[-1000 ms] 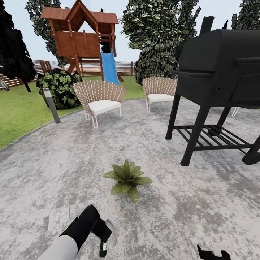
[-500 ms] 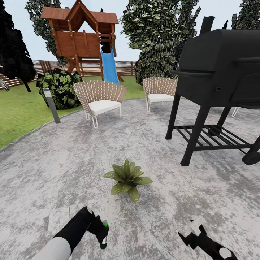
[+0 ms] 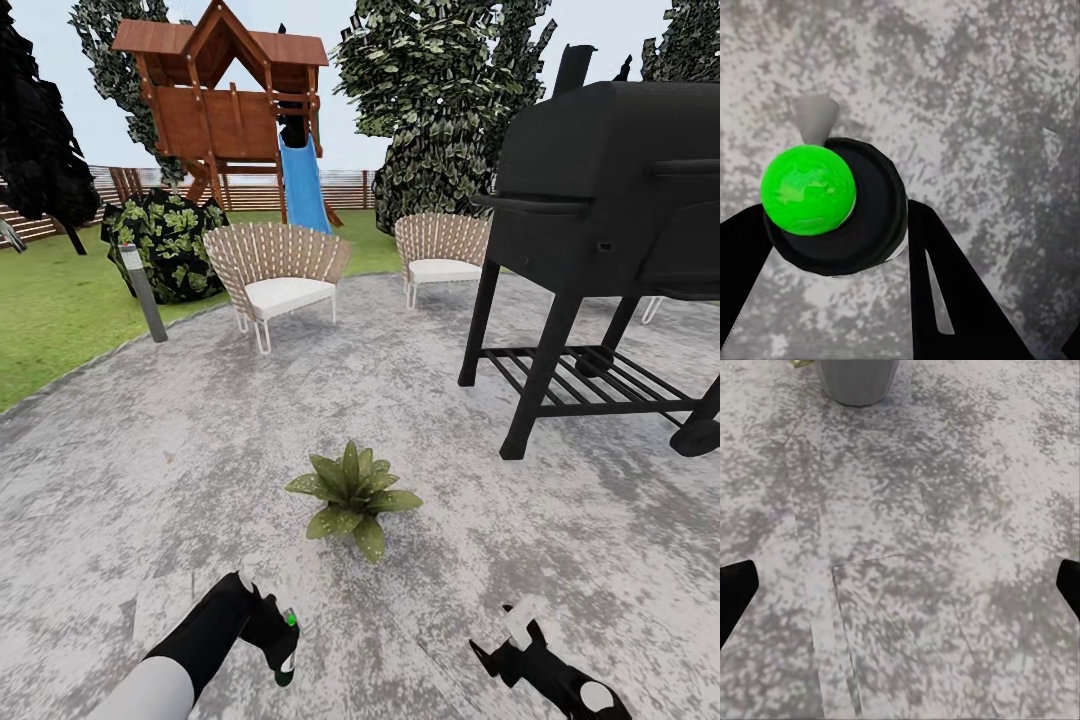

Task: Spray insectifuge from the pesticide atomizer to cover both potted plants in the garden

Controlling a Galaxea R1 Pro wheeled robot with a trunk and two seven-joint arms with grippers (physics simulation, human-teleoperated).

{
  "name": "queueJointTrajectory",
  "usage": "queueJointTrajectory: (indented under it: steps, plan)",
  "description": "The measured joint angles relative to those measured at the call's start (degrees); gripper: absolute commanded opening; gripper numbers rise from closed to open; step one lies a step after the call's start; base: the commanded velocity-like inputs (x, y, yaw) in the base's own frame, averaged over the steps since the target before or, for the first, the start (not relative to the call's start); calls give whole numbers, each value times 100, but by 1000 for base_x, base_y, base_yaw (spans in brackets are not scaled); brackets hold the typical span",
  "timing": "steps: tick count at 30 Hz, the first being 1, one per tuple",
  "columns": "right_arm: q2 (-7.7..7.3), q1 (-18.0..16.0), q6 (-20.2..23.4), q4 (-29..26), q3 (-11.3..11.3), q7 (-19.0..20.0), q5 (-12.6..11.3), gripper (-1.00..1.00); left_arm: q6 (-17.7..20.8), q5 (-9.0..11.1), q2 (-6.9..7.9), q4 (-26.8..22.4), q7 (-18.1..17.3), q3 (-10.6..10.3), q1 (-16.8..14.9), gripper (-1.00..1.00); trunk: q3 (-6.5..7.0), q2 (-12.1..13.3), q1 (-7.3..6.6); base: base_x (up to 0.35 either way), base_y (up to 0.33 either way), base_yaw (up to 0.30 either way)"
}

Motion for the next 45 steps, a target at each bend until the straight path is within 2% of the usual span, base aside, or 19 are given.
queueJointTrajectory:
  steps: [4,9,10,11,15,19,20,22,26,27,29,32,41,45]
  plan:
    - [14,-14,6,-116,129,130,-10,100,-130,-5,-2,38,-10,-24,3,-100,0,0,0,0,0,0]
    - [81,-24,11,-277,290,292,-16,100,-291,-23,0,201,-27,-187,0,-100,0,0,0,0,0,0]
    - [89,-25,-1,-542,718,1640,-9,100,-1776,25,-4,418,-36,-531,0,-100,0,0,0,0,0,0]
    - [92,-26,6,-586,728,1834,-10,100,-1968,-9,-6,438,-33,-563,0,-100,0,0,0,0,0,0]
    - [98,-27,7,-665,751,2100,-8,100,-2100,-4,-15,458,-39,-597,0,-100,0,0,0,0,0,0]
    - [99,-40,6,-701,1175,2281,-7,100,-2211,-5,-9,460,-45,-649,0,-100,0,0,0,0,0,0]
    - [98,-59,6,-715,1247,2298,-7,-100,-2217,-5,-7,460,-45,-690,0,-100,0,0,0,0,0,0]
    - [98,-114,4,-743,1352,2319,-10,-100,-2225,-12,2,460,-40,-820,0,-100,0,0,0,0,0,0]
    - [113,-163,2,-752,1394,2325,-11,-100,-2227,-21,2,460,-44,-909,0,-100,0,0,0,0,0,0]
    - [135,-175,2,-753,1399,2351,-14,-100,-2219,-25,-22,460,-40,-996,0,-100,0,0,0,0,0,0]
    - [278,-177,0,-760,1399,2554,-11,-100,-2202,-30,-55,460,-27,-1153,0,-100,0,0,0,0,0,0]
    - [390,-177,0,-758,1401,2634,-10,-100,-2191,-28,-63,460,-7,-1307,0,-100,0,0,0,0,0,0]
    - [815,-185,-2,-774,1431,2739,-7,-100,-2158,-37,-64,460,8,-1353,0,-100,0,0,0,0,0,0]
    - [894,-186,-1,-912,1430,2833,-12,-100,-2154,-41,-108,452,8,-1359,0,-100,0,0,0,0,0,0]
